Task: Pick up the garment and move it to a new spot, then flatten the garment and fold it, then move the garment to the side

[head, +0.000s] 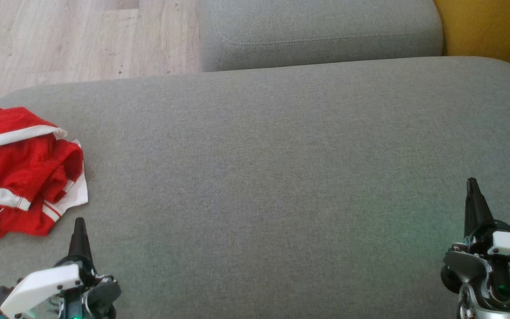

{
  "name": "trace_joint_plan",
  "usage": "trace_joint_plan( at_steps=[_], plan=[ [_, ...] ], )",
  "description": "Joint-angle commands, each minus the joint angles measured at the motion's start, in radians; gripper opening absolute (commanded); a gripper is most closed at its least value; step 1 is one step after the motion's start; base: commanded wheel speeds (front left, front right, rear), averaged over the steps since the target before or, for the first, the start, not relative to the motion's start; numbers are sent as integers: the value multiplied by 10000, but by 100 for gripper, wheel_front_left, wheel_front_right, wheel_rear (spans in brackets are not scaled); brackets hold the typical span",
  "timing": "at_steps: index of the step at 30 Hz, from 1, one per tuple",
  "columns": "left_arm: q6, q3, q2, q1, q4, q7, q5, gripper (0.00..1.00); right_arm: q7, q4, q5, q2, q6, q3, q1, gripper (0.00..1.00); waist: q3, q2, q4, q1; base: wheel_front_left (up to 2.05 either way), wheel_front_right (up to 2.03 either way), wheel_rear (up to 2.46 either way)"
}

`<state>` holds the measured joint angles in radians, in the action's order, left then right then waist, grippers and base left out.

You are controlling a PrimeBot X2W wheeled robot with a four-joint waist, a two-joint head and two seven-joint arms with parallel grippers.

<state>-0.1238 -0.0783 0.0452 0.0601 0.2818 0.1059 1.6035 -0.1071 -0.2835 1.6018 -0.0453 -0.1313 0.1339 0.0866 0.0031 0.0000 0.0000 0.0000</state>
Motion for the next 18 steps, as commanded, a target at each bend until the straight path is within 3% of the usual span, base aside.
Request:
trace_joint_plan(
  at_steps=[1,14,15,18],
  plan=[
    [-69,-350,50,479,-369,69,55,0,-58,388,72,-49,6,-206,213,0,0,0,0,0,0,0,0],
    [-69,-350,50,479,-369,69,55,0,-58,388,72,-49,6,-206,213,0,0,0,0,0,0,0,0],
    [0,-1,0,1,0,-1,-1,100,0,-1,-1,0,0,-1,1,100,0,0,0,0,0,0,0],
    [8,67,-9,-179,393,-10,-5,100,2,-463,-6,23,0,-14,-102,100,2,0,0,0,0,0,0]
  ],
)
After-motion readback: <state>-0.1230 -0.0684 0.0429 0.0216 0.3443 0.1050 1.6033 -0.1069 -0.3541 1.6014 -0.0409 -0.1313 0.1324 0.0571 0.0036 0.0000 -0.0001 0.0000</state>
